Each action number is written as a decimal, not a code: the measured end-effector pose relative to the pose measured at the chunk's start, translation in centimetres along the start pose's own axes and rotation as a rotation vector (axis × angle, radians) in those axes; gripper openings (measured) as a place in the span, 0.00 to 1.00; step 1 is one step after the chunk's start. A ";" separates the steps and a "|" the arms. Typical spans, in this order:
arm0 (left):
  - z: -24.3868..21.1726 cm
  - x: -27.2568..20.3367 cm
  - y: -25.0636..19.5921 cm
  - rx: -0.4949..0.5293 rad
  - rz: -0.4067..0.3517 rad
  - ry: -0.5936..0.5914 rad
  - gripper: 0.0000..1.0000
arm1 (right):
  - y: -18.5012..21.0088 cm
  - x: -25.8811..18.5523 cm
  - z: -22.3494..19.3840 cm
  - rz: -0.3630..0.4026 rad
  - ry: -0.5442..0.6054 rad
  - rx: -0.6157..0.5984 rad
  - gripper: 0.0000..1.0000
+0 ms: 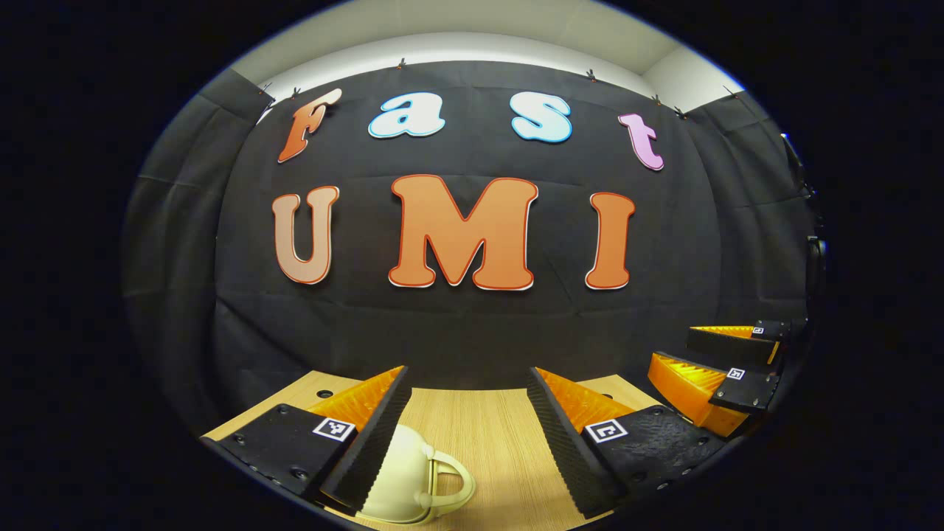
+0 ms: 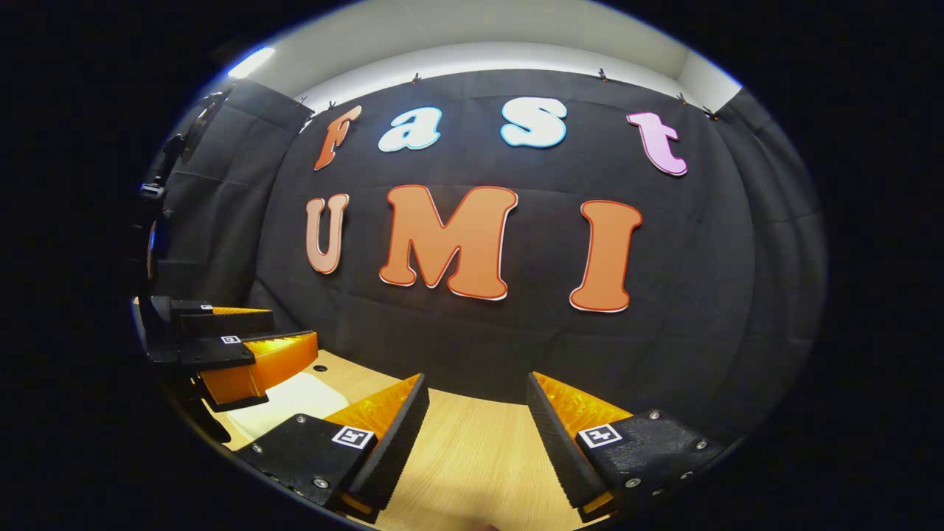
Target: First open the suitcase, pack the skin care products into it, and then close the suitcase.
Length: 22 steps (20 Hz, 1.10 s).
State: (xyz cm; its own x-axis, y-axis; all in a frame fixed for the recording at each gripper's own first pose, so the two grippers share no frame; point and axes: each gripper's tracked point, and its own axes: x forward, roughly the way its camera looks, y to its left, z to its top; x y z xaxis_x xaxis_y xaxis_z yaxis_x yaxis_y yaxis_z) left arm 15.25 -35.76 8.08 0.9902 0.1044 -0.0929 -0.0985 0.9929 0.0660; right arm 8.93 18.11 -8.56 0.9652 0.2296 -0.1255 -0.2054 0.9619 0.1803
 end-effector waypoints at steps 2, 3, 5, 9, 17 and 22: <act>-0.8 0.0 -0.5 0.017 -0.002 0.025 0.95 | -0.5 -0.1 -0.7 -0.017 0.012 0.014 0.86; -1.8 -0.1 -0.6 0.033 -0.007 0.063 0.97 | -0.5 0.1 -1.1 -0.025 0.025 0.022 0.86; -2.8 0.1 -0.4 0.054 0.001 0.097 0.97 | -0.6 0.1 -2.1 -0.031 0.059 0.036 0.86; -3.9 -0.2 -0.2 0.044 0.011 0.127 0.97 | -0.6 0.3 -4.0 -0.043 0.130 0.044 0.86; -5.4 0.1 0.0 0.027 0.027 0.172 0.97 | 0.1 0.4 -6.4 -0.039 0.238 0.056 0.86; -5.2 -0.1 0.3 0.001 0.046 0.158 0.97 | 0.0 0.5 -5.9 -0.045 0.229 0.074 0.86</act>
State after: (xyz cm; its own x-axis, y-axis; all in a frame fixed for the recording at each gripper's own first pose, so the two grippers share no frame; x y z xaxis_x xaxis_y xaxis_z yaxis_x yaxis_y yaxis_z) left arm 14.63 -35.20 2.96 0.9566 0.1578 -0.2449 -0.1436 0.9868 0.0749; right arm 8.43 19.11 -14.35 0.9096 0.2222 -0.3511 -0.1424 0.9605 0.2390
